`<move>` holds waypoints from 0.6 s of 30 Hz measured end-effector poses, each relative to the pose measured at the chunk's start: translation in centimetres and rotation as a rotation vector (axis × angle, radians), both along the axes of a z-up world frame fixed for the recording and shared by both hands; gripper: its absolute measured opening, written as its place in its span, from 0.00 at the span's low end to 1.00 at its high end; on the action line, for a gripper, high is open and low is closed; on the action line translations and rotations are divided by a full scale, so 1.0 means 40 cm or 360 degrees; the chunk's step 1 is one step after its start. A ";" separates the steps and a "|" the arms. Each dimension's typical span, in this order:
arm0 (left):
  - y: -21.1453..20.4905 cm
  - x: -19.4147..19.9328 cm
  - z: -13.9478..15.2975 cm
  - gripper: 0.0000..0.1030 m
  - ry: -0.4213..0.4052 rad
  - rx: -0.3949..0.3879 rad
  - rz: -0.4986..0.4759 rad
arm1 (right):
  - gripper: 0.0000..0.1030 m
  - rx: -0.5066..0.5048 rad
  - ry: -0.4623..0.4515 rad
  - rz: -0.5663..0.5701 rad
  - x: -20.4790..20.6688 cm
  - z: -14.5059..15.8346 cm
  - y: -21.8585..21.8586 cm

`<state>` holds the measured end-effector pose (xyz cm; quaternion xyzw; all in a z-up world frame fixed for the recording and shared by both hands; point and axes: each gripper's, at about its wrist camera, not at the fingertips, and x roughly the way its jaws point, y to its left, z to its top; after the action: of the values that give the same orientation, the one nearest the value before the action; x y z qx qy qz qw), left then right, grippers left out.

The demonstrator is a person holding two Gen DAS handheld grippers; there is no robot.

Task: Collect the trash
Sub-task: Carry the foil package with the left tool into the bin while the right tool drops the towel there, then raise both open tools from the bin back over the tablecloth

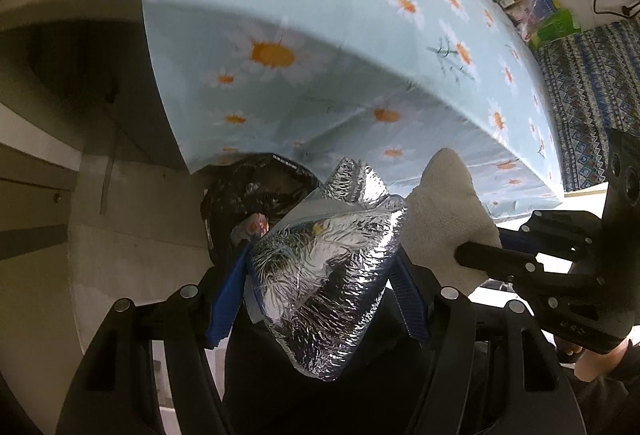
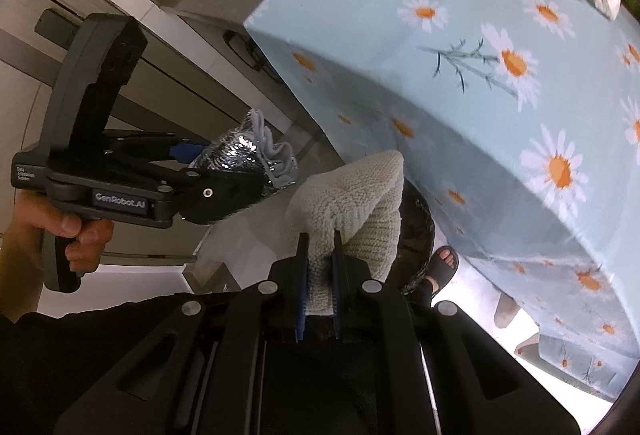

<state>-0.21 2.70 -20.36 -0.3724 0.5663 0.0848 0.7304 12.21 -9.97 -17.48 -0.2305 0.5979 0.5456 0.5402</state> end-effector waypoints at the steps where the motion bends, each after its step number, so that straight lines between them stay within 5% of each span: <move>1: -0.002 0.000 -0.007 0.63 0.0008 -0.0008 0.0002 | 0.11 -0.0010 0.0007 -0.0006 -0.003 -0.008 0.001; 9: -0.009 0.006 -0.052 0.67 0.0075 -0.0080 0.0035 | 0.16 -0.0053 0.0080 -0.0092 0.015 -0.054 0.004; 13: -0.013 0.017 -0.051 0.82 0.0092 -0.0041 0.0043 | 0.23 -0.0046 0.0107 -0.0145 0.031 -0.054 0.011; 18: -0.003 0.027 -0.049 0.83 0.0088 -0.0047 0.0066 | 0.24 -0.0043 0.0105 -0.0181 0.051 -0.046 0.011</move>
<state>0.87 2.57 -22.32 -0.3922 0.5796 0.1020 0.7070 14.24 -9.53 -19.32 -0.1854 0.6348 0.5131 0.5472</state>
